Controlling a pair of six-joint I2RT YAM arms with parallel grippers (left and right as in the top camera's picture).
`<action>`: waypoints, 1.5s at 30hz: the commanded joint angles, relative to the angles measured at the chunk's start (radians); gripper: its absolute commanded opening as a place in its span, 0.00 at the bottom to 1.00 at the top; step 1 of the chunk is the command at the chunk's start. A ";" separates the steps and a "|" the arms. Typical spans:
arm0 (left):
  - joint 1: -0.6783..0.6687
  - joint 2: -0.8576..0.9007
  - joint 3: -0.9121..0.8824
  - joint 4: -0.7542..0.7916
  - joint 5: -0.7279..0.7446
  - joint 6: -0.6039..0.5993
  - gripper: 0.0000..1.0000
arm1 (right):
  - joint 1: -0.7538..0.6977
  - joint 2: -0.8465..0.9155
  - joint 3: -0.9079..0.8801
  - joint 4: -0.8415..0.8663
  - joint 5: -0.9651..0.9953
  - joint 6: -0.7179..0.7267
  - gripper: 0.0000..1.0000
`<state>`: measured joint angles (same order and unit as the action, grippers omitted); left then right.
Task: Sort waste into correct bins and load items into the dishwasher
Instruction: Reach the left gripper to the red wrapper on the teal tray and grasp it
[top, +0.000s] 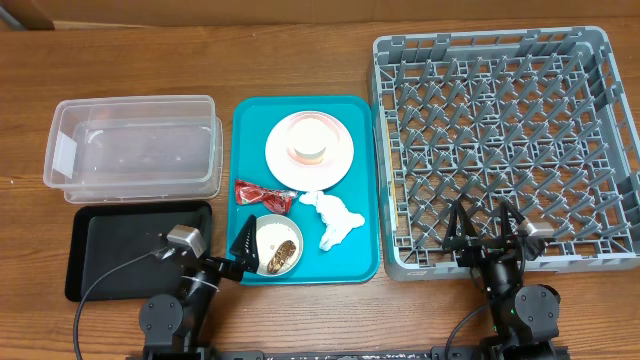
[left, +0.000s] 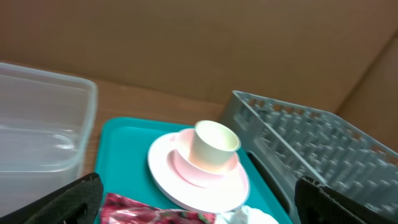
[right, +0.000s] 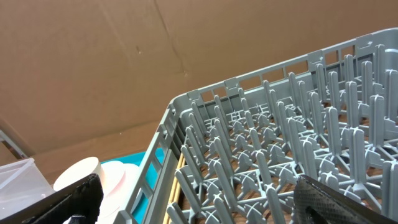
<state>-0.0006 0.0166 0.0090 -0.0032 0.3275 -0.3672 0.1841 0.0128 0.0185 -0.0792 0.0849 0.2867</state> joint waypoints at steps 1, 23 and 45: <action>0.000 -0.012 0.049 -0.022 0.092 -0.049 1.00 | 0.006 -0.010 -0.011 0.005 0.000 -0.006 1.00; 0.000 0.956 1.372 -1.247 -0.006 0.212 1.00 | 0.006 -0.010 -0.011 0.005 0.000 -0.006 1.00; -0.001 1.262 1.348 -1.273 -0.126 -0.176 0.04 | 0.006 -0.010 -0.011 0.005 0.000 -0.006 1.00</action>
<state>-0.0006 1.2766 1.4055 -1.2907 0.2340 -0.4210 0.1841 0.0124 0.0185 -0.0788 0.0826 0.2867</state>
